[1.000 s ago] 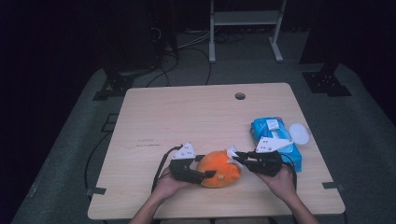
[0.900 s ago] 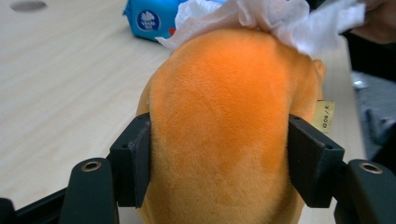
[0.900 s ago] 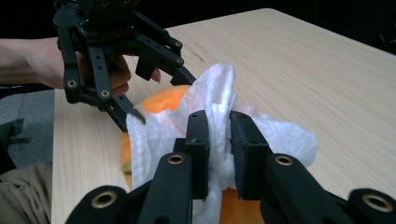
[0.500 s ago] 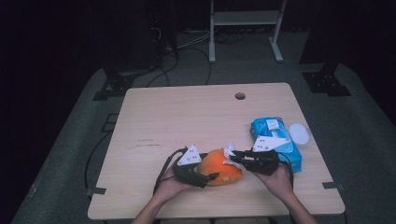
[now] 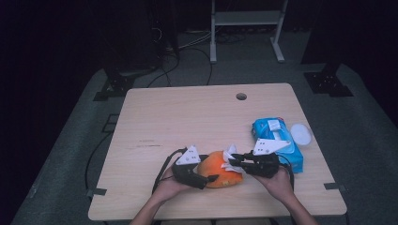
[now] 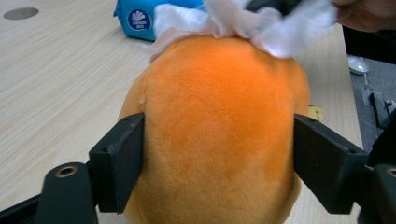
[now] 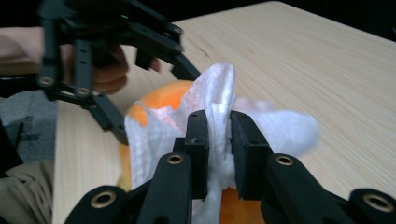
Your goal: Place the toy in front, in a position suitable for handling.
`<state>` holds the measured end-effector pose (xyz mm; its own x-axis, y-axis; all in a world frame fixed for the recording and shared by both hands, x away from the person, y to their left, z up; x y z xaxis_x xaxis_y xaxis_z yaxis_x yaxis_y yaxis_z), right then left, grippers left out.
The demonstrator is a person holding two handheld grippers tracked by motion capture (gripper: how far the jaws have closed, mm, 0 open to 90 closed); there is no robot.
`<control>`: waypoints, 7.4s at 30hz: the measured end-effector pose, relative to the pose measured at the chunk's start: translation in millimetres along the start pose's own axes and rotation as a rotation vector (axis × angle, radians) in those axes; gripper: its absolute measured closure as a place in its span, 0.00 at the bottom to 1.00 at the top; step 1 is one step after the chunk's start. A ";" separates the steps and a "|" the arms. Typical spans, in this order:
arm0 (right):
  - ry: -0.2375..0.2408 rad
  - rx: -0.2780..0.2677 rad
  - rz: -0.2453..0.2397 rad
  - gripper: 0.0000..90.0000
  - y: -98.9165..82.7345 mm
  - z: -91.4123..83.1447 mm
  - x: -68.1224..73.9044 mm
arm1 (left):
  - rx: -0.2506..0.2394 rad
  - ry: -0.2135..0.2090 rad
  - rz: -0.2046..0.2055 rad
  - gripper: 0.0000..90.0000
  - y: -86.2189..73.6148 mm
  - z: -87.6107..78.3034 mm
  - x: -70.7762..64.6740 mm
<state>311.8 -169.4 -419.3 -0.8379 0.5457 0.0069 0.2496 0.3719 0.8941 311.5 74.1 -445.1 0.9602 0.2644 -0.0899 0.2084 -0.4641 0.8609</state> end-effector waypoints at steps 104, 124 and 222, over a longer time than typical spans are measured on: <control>-0.063 0.018 -0.120 0.86 10.6 -3.0 16.5 | 0.016 -0.033 -0.093 0.23 5.7 9.5 0.2; -0.027 0.011 -0.134 0.86 16.5 4.5 31.5 | 0.027 -0.031 0.020 0.28 9.2 8.4 -9.0; -0.034 0.044 -0.098 0.86 3.1 4.9 18.5 | 0.021 -0.029 -0.019 0.33 1.1 -3.4 1.3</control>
<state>299.4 -154.4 -418.6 -0.8428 0.5296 -0.0956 0.1887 0.4572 0.8691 312.4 76.8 -442.5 0.9609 0.2491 -0.1210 0.2305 -0.4771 0.8481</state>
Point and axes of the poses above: each handheld gripper's, and its own axes: z roughly forward along the jaws, y roughly out of its top, x roughly to its left, the point moved 2 cm from there along z, roughly forward along the jaws, and after that the axes turned 7 degrees about -y, right-handed, at the moved point
